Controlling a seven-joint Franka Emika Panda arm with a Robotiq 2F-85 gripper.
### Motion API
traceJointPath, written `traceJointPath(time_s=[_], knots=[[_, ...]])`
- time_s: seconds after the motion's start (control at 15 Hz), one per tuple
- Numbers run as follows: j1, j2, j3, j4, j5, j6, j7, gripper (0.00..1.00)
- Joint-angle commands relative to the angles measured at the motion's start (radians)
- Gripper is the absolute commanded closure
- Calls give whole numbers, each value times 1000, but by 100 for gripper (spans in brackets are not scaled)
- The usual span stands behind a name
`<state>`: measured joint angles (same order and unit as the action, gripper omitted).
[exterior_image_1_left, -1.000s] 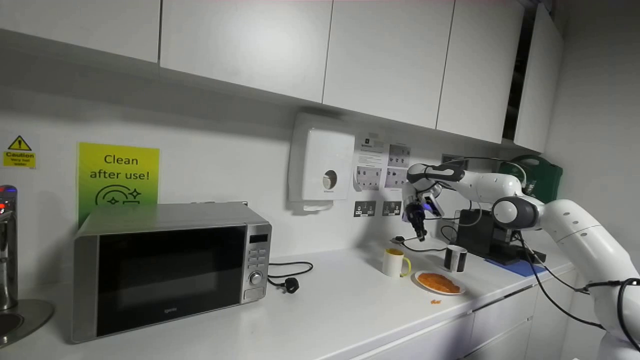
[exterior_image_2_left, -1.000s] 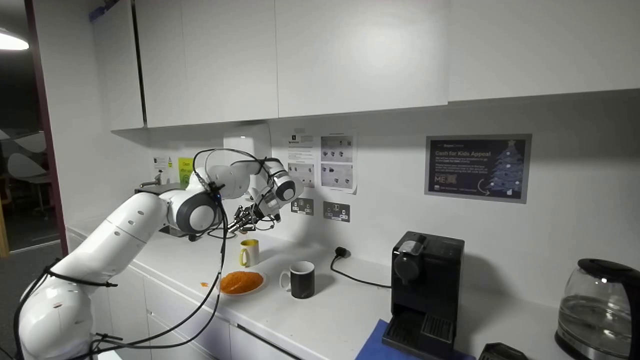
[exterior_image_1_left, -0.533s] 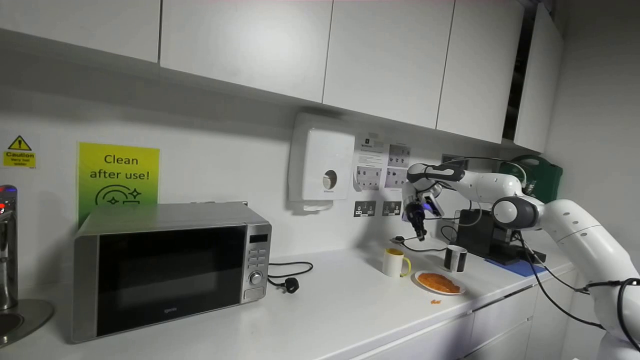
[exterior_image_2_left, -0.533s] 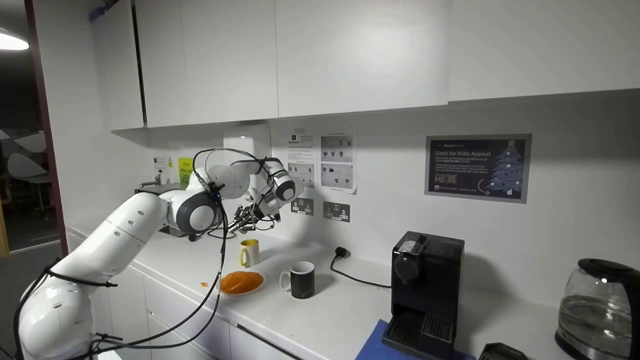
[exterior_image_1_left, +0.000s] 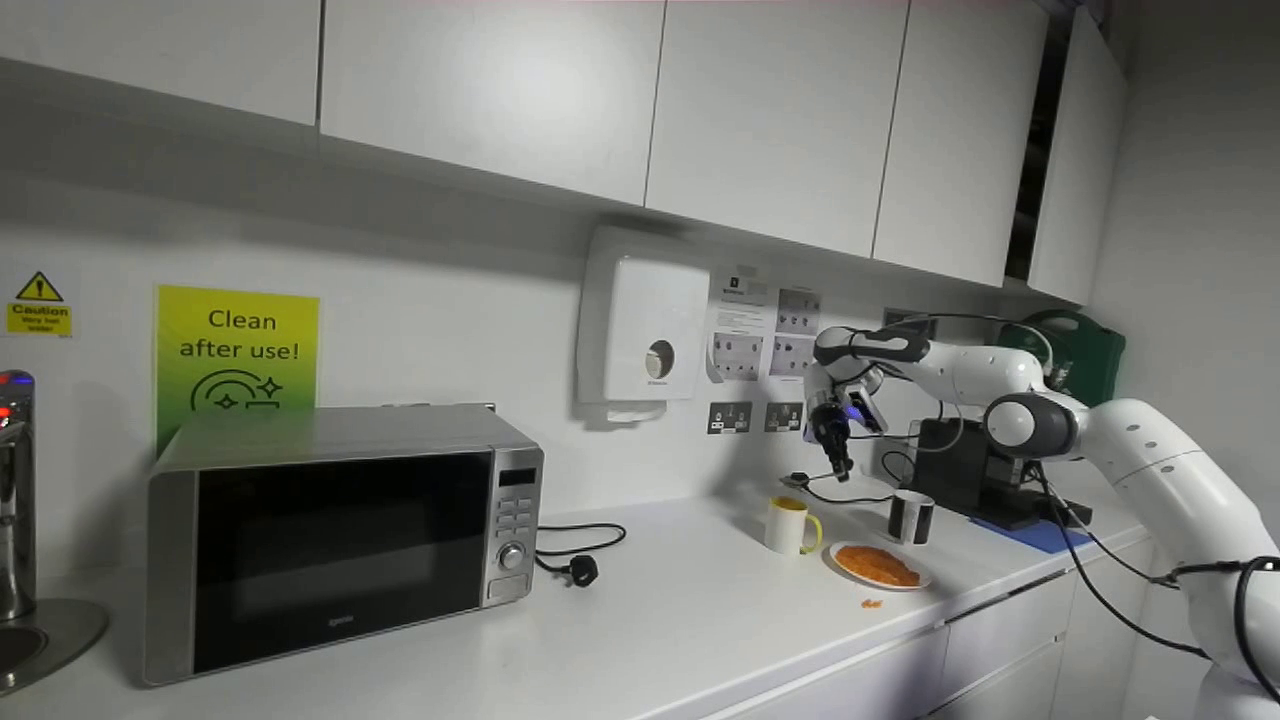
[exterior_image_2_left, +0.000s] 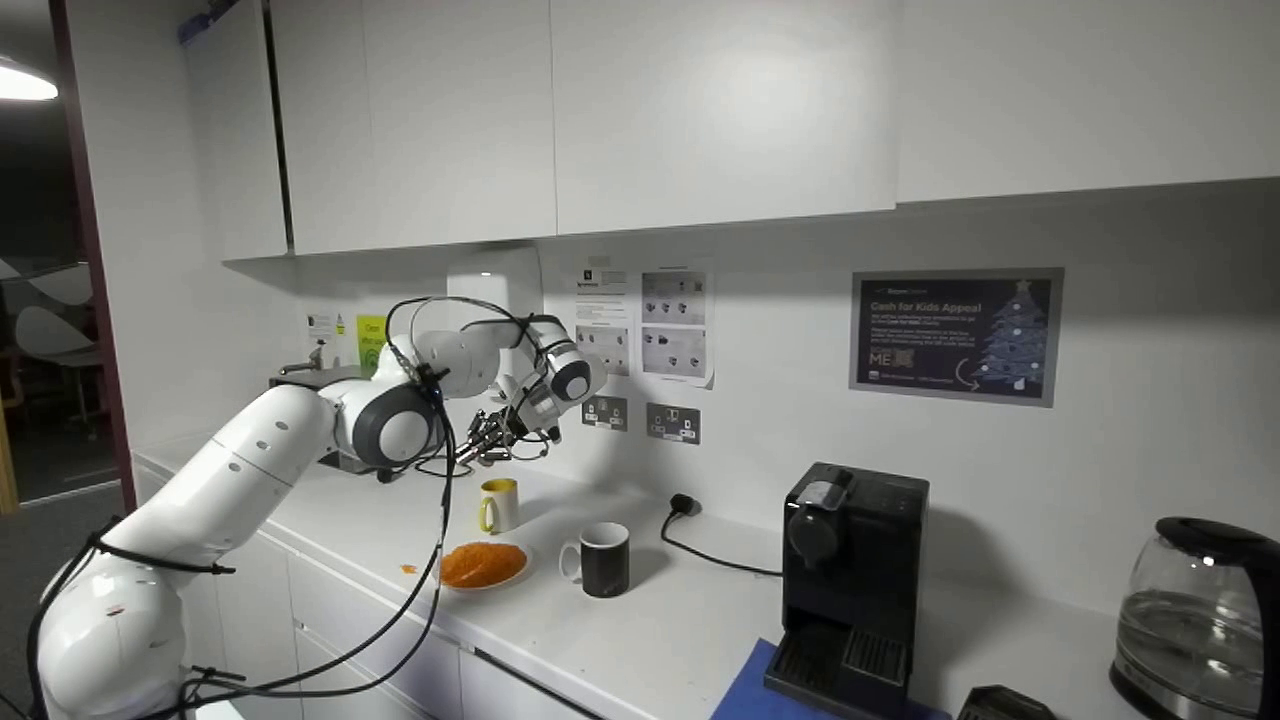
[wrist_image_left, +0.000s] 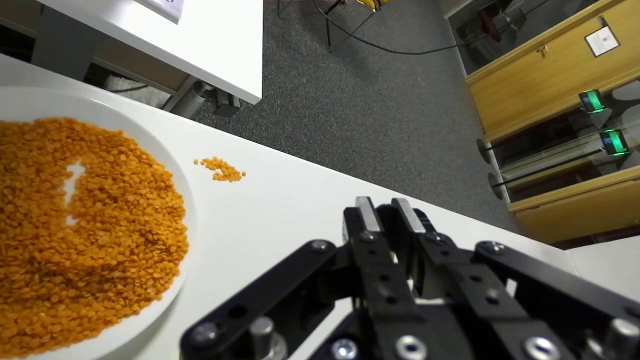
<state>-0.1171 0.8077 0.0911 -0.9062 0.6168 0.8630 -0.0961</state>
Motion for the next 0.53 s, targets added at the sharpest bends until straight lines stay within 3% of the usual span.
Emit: traceJointPath(time_s=[0.0, 0.47], knots=[[-20, 27, 18, 56, 27, -60, 3, 97], [-27, 36, 19, 68, 46, -105, -2, 97]])
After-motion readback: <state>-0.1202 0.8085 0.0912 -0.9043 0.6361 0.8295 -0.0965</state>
